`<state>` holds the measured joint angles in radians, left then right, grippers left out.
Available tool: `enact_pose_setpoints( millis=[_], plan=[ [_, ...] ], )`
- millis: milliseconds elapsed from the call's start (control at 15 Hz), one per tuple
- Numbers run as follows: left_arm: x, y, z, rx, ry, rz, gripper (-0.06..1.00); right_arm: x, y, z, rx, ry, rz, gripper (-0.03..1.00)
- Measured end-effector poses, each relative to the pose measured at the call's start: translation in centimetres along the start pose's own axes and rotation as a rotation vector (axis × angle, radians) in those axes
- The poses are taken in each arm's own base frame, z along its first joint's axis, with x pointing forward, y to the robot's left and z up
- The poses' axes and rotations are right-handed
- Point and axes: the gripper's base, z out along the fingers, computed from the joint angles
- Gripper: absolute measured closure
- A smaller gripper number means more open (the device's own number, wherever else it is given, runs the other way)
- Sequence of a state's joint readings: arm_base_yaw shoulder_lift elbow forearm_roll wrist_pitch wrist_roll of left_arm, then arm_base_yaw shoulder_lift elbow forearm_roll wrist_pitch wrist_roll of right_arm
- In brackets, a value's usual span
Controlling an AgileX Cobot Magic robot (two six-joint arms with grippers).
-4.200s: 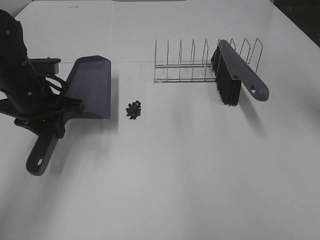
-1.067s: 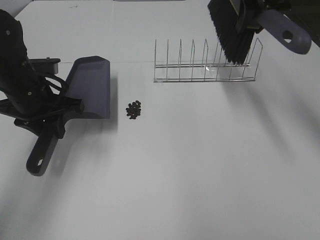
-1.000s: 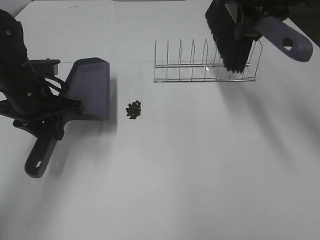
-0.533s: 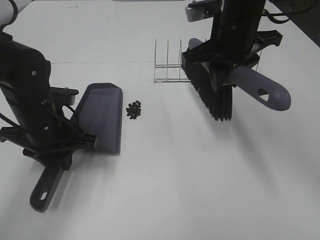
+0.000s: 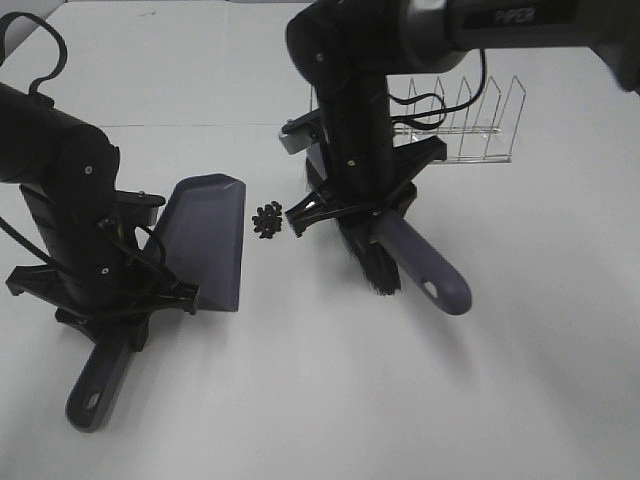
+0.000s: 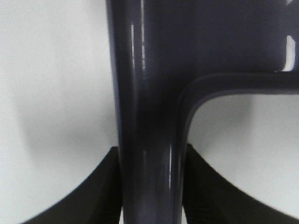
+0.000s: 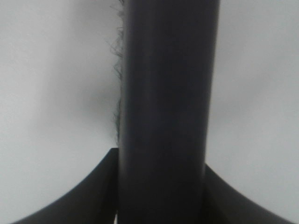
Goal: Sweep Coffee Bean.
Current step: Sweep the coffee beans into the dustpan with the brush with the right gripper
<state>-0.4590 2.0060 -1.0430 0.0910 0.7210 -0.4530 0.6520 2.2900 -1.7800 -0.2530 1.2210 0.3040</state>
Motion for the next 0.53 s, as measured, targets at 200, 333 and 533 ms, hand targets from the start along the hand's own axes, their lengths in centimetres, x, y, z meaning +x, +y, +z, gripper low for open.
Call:
enact_pose_setpoints(
  millis=[200, 333, 533],
  plan=[
    [-0.1, 0.0, 0.0, 0.000, -0.002, 0.001, 0.60, -1.5, 3.7, 0.1, -0.016, -0.042, -0.070, 0.66],
    [-0.1, 0.0, 0.0, 0.000, -0.002, 0.002, 0.60, -2.1, 8.8, -0.8, -0.116, -0.091, -0.154, 0.66],
    [-0.1, 0.0, 0.0, 0.001, -0.003, 0.002, 0.60, -1.7, 11.9, -2.3, -0.156, -0.137, -0.224, 0.66]
  ],
)
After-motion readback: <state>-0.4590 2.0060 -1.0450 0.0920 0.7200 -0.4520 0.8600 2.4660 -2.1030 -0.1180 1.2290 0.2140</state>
